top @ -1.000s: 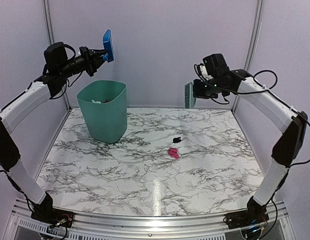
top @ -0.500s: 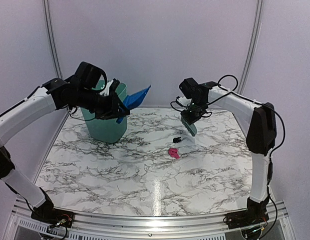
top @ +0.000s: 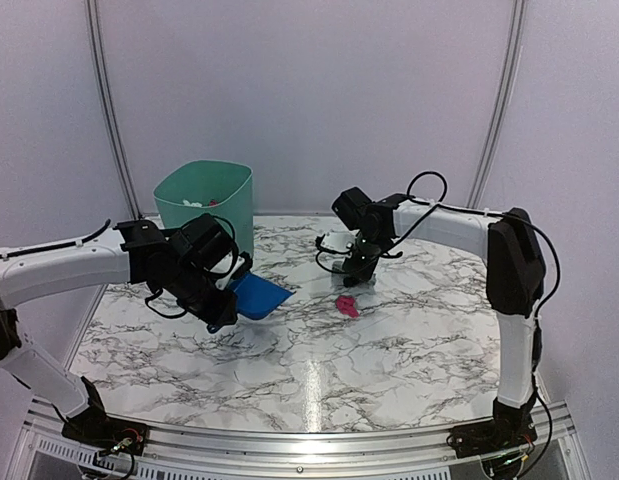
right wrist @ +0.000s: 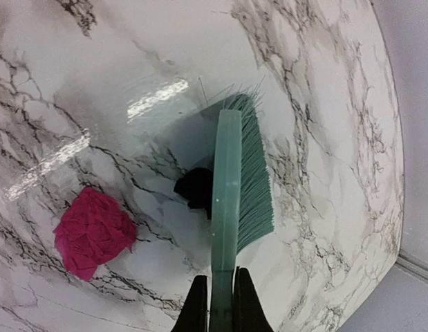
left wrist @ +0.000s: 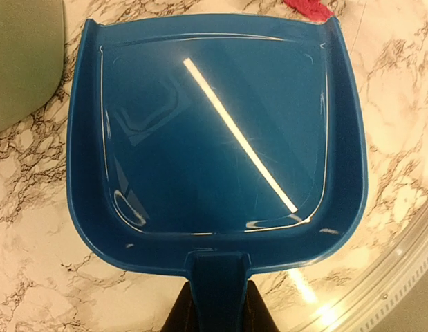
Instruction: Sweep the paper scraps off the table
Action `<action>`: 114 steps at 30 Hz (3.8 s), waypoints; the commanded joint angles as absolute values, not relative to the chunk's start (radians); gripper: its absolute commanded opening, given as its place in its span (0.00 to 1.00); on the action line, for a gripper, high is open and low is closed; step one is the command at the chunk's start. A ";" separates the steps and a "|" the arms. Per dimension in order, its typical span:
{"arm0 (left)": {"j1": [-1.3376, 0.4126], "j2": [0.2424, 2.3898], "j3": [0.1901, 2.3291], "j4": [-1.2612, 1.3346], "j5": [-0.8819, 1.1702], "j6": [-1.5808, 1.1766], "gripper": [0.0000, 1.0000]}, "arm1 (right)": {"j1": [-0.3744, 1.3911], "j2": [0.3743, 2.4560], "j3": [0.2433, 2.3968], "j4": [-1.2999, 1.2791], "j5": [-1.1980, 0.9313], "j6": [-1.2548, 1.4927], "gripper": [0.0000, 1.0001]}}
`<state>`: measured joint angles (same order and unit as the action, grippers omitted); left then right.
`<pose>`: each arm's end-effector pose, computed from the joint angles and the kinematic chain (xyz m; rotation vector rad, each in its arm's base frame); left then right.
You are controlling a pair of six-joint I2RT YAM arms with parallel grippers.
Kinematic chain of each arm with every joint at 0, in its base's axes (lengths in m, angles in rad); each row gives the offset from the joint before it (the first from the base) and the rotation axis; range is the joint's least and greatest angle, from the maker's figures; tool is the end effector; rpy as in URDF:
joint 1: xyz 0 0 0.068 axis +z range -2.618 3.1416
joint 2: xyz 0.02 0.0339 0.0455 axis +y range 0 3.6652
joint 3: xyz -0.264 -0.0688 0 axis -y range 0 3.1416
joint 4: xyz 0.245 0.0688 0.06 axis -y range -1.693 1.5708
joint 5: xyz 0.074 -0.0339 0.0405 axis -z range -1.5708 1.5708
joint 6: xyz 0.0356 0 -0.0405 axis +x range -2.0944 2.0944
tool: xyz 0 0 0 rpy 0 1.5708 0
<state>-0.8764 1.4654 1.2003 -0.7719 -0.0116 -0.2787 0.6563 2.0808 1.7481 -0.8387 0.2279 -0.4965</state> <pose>0.1924 -0.2304 0.2754 0.7797 2.5454 -0.3845 0.3553 0.2635 0.2205 -1.4266 2.3100 -0.2658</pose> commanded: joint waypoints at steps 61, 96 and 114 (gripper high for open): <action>-1.106 1.889 1.278 -0.629 -0.061 0.088 0.00 | 0.796 1.792 1.510 -1.039 -0.263 0.377 0.00; -1.074 1.788 1.131 -0.490 -0.029 0.053 0.00 | 0.778 1.674 1.605 -1.089 -0.402 0.354 0.00; -1.044 1.679 1.078 -0.305 -0.004 -0.056 0.00 | 0.769 1.578 1.388 -1.012 -0.534 0.342 0.00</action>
